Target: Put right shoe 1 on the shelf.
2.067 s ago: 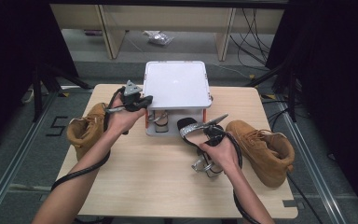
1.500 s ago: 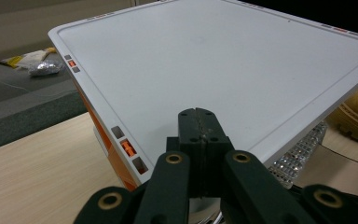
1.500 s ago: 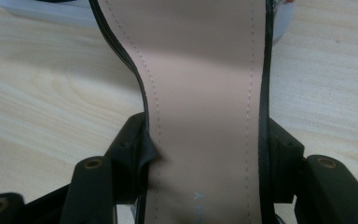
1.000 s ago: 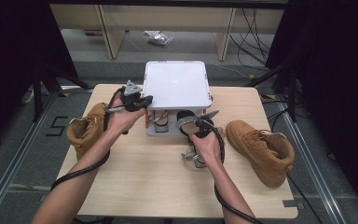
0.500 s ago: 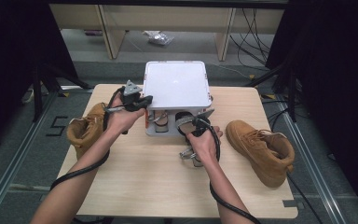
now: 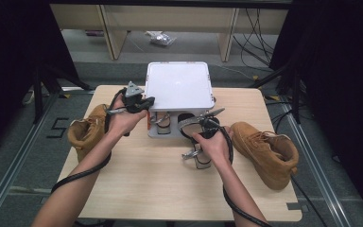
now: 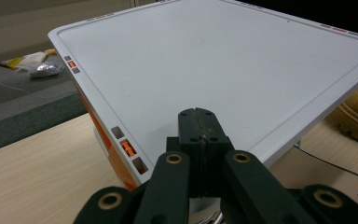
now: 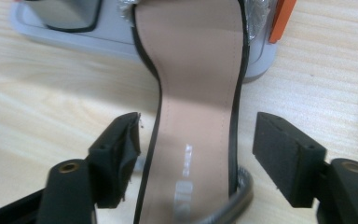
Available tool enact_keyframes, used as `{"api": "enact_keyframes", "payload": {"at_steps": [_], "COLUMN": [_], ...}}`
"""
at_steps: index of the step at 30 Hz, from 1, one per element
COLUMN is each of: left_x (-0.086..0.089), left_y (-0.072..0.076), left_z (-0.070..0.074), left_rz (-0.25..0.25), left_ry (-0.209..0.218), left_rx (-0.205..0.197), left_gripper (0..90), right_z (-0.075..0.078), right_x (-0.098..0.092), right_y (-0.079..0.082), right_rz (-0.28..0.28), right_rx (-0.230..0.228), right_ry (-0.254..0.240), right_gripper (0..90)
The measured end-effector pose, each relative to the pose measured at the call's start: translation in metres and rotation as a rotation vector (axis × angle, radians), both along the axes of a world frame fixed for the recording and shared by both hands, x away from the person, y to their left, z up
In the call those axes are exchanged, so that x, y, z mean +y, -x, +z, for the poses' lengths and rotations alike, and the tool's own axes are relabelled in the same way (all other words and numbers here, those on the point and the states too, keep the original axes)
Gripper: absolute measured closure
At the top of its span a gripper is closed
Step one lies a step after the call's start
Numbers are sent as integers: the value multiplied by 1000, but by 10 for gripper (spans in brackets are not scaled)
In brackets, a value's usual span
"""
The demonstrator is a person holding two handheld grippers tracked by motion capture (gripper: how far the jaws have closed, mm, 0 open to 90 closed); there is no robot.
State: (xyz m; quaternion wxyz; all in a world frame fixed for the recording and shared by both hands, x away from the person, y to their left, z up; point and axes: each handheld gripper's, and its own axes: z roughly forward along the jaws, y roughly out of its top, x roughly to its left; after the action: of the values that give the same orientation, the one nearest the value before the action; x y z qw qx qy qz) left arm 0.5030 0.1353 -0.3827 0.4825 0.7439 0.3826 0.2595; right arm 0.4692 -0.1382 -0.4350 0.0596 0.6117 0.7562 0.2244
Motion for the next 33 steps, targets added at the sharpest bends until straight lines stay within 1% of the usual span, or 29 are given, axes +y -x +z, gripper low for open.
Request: {"api": "enact_keyframes", "payload": {"at_steps": [2,3,4,6,7,9,11,12,13,14,15,16,17,18,19,20,21,22,23,24,26,27,28,29,30,31,32,33], "left_x": [0,0,0,0,0,0,0,0,0,0,0,0,0,0,0,0,0,-1,-1,-1,-1,-1,-1,-1,-1,-1,-1,-1], "left_y": [0,0,0,0,0,0,0,0,0,0,0,0,0,0,0,0,0,0,0,0,0,0,0,0,0,0,0,0], "left_z": [0,0,0,0,0,0,-1,-1,-1,-1,-1,-1,-1,0,0,-1,-1,-1,0,0,0,0,0,0,0,0,0,0], "left_rz": [0,1,1,1,1,2,2,2,1,2,2,2,2,2,3,3,3,4,4,4,4,4,3,3,2,2,3,3], "left_ry": [2,4,3,3,3,4,6,7,8,8,7,6,5,4,5,5,5,4,3,4,2,3,3,4,3,4,4,4], "left_rx": [-1,0,0,0,0,0,-1,-1,-1,-1,-2,-1,-1,-1,-1,-1,-2,-2,-2,-1,-2,-2,-1,0,-1,0,0,0], "left_gripper": [896,896,896,896,896,896,896,896,896,896,896,896,896,896,896,896,896,896,896,896,896,896,896,896,896,896,896,896], "right_z": [5,9,10,18,20,23,25,26,26,25,25,23,22,20,18,17,16,13,11,10,7,5,2,2,-1,-3,-5,-7], "right_x": [-6,-10,-14,-18,-21,-29,-35,-38,-42,-45,-45,-50,-53,-57,-58,-59,-59,-60,-61,-61,-61,-60,-60,-57,-58,-57,-55,-52], "right_y": [6,10,12,19,22,27,33,37,40,43,47,49,53,55,57,59,62,64,66,68,72,74,75,79,79,81,83,84], "right_rz": [6,10,27,21,23,43,41,25,28,32,9,39,42,72,74,80,70,81,91,86,100,102,114,93,131,138,136,126], "right_rx": [-31,-47,-80,-77,-76,-97,-87,-65,-60,-62,-40,-55,-57,-62,-65,-56,-60,-53,-54,-39,-30,-20,-26,-1,-13,-5,9,29], "right_ry": [-32,-57,-45,-62,-62,-55,-72,-89,-96,-92,-104,-94,-96,-92,-83,-92,-86,-86,-70,-74,-62,-64,-51,-72,-49,-47,-42,-47], "right_gripper": [393,413,432,475,500,564,628,649,675,702,730,754,779,802,826,845,868,885,899,900,900,900,900,900,900,900,900,900]}}
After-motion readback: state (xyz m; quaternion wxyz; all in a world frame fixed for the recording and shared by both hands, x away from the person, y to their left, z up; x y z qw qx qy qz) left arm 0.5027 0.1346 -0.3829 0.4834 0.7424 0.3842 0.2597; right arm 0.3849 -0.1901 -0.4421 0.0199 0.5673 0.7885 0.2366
